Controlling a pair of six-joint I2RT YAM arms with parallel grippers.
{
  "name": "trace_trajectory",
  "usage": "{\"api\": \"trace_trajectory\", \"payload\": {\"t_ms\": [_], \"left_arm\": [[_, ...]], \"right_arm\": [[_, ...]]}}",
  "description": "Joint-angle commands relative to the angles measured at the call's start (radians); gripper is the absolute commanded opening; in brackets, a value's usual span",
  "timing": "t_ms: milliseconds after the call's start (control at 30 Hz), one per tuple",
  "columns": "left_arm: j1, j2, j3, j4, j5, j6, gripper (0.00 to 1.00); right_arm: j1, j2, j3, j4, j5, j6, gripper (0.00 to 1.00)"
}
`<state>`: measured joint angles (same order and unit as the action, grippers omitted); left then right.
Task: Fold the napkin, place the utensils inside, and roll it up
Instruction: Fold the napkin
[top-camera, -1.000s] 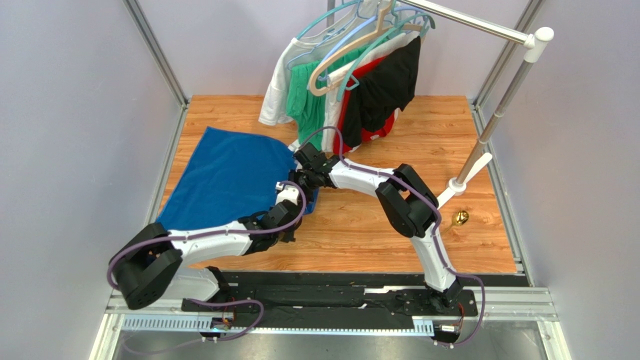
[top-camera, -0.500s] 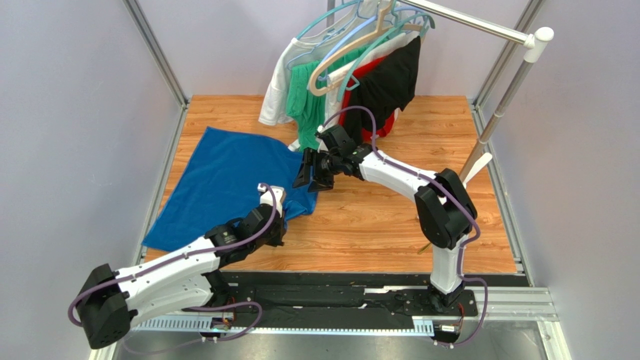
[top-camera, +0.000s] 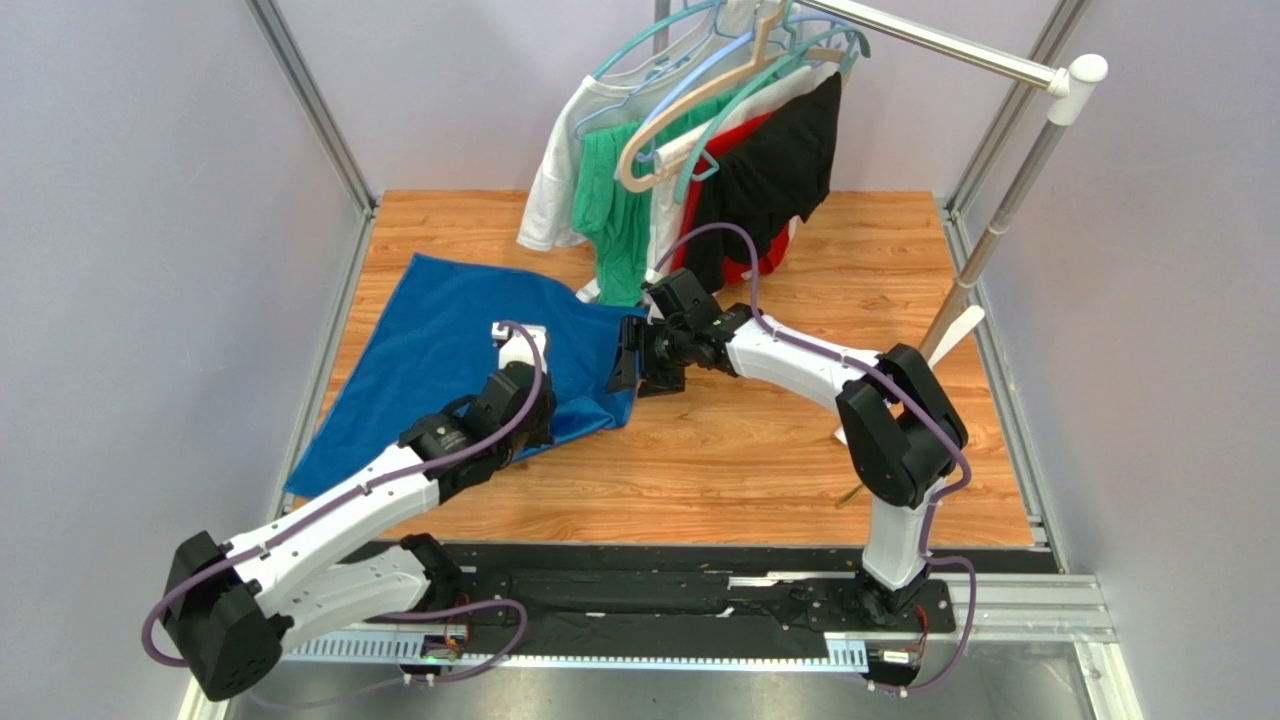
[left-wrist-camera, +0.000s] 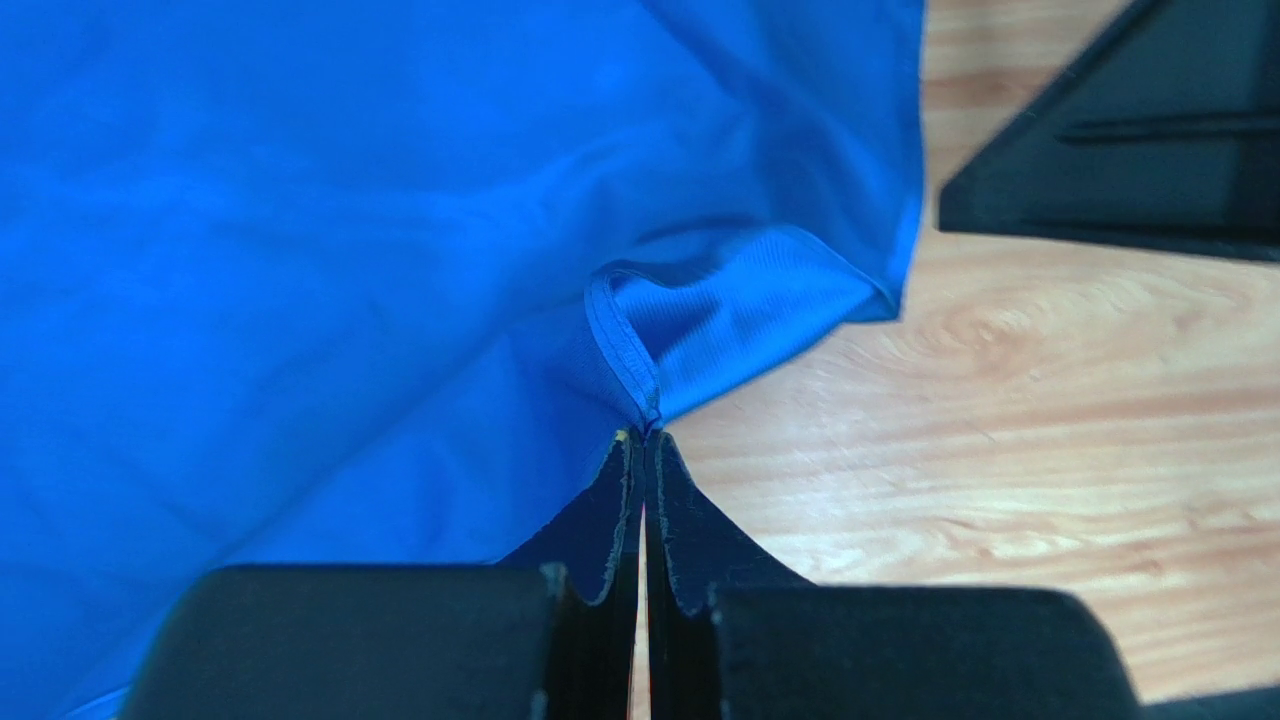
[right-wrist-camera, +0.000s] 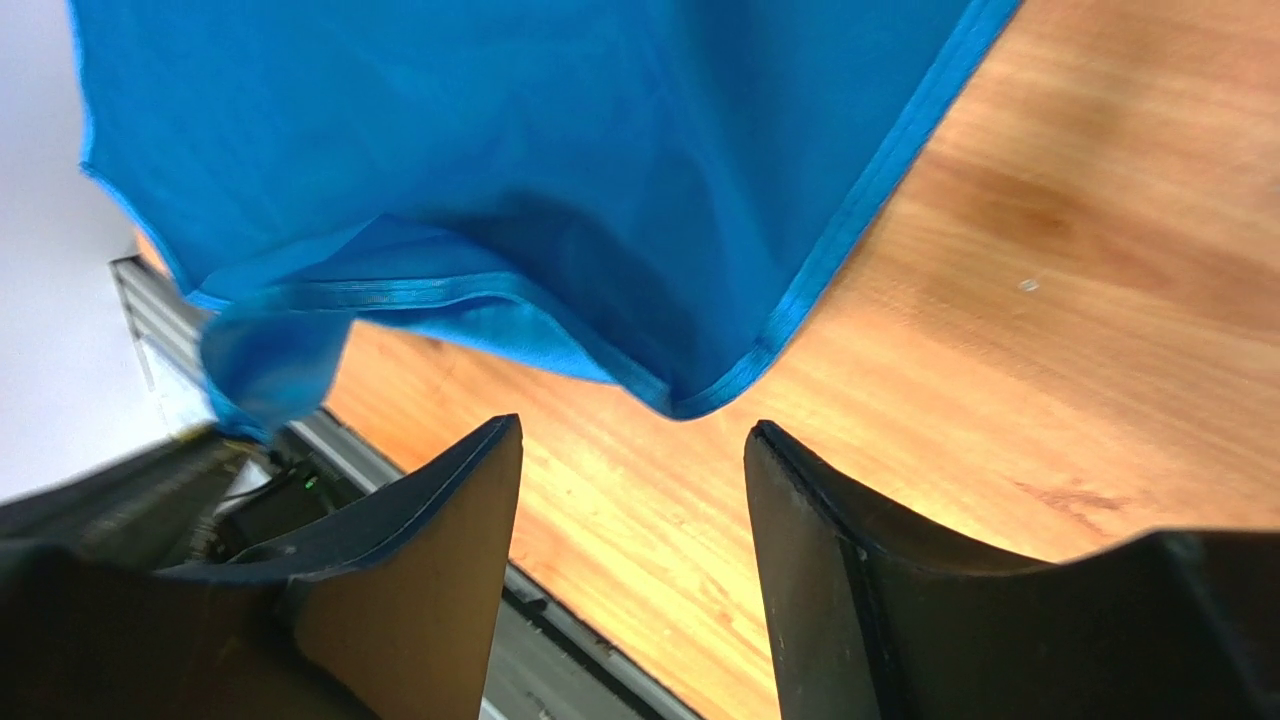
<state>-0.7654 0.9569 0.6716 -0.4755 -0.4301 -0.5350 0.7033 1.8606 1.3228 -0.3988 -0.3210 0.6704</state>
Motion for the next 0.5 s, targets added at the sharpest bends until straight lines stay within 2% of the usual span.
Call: {"api": "trace_trajectory", "payload": {"t_ms": [0,167,467], "left_arm": [[0.052,0.039,0.066,0.038,-0.024,0.102,0.0],[0.11,0.101,0.108,0.075,-0.036,0.173,0.0],[0.248,0.134,0.141,0.147,-0.052,0.225,0.0]], "right_arm": [[0.009,-0.034,0.012,0.031,0.103,-0.04,0.6],[0.012,0.014,0.044,-0.006,0.209,-0.025,0.58],[0.024,0.112,0.069,0.006,0.209,-0.003,0.55]]}}
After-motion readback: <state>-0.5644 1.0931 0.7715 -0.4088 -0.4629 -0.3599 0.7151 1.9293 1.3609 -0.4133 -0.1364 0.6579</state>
